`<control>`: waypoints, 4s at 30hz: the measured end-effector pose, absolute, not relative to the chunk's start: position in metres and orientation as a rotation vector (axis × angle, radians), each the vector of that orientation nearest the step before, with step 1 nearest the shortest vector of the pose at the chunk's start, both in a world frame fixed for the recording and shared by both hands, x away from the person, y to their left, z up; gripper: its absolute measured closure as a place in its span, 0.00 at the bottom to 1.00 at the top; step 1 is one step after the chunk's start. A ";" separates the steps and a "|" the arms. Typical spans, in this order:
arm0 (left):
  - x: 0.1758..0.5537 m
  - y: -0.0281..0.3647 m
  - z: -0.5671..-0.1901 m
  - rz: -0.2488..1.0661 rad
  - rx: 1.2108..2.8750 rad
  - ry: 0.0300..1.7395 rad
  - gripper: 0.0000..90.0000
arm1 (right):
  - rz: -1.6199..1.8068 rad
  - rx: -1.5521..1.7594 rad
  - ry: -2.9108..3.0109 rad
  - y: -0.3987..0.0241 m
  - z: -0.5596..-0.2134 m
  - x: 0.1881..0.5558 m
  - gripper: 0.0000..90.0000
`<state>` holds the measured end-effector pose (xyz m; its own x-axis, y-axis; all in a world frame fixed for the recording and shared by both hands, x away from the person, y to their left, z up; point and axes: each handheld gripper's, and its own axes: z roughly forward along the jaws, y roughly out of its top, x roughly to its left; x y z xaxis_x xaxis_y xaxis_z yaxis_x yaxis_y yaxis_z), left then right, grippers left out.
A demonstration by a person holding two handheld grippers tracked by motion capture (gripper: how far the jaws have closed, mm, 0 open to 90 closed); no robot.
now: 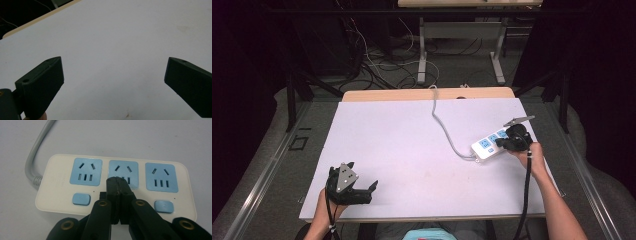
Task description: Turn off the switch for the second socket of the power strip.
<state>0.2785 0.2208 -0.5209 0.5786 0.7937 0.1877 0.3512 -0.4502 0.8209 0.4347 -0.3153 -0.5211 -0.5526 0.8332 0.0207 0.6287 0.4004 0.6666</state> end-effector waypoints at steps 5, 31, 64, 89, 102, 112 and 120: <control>0.279 0.221 -0.521 0.741 2.044 0.907 0.03 | 0.896 1.258 2.340 -0.314 -0.520 0.434 0.99; 0.278 0.222 -0.520 0.739 2.056 0.906 0.03 | 0.996 1.232 2.334 -0.306 -0.499 0.421 0.17; 0.279 0.223 -0.521 0.744 2.047 0.919 0.03 | 1.088 1.116 2.344 -0.291 -0.489 0.372 0.00; 0.279 0.223 -0.521 0.744 2.048 0.920 0.03 | 1.069 1.008 2.402 -0.275 -0.501 0.324 0.00; 0.279 0.223 -0.521 0.743 2.058 0.916 0.03 | 1.040 0.964 2.428 -0.271 -0.509 0.309 0.00; 0.279 0.223 -0.521 0.746 2.058 0.915 0.03 | 1.030 0.937 2.439 -0.271 -0.517 0.300 0.00; 0.279 0.222 -0.521 0.743 2.060 0.913 0.03 | 1.023 0.913 2.439 -0.271 -0.520 0.292 0.00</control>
<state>0.2794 0.2224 -0.5208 0.5767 0.7921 0.1998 0.3567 -0.4642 0.8108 0.2918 -0.2709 -0.5196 -0.7351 0.6751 -0.0618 0.4290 0.5338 0.7287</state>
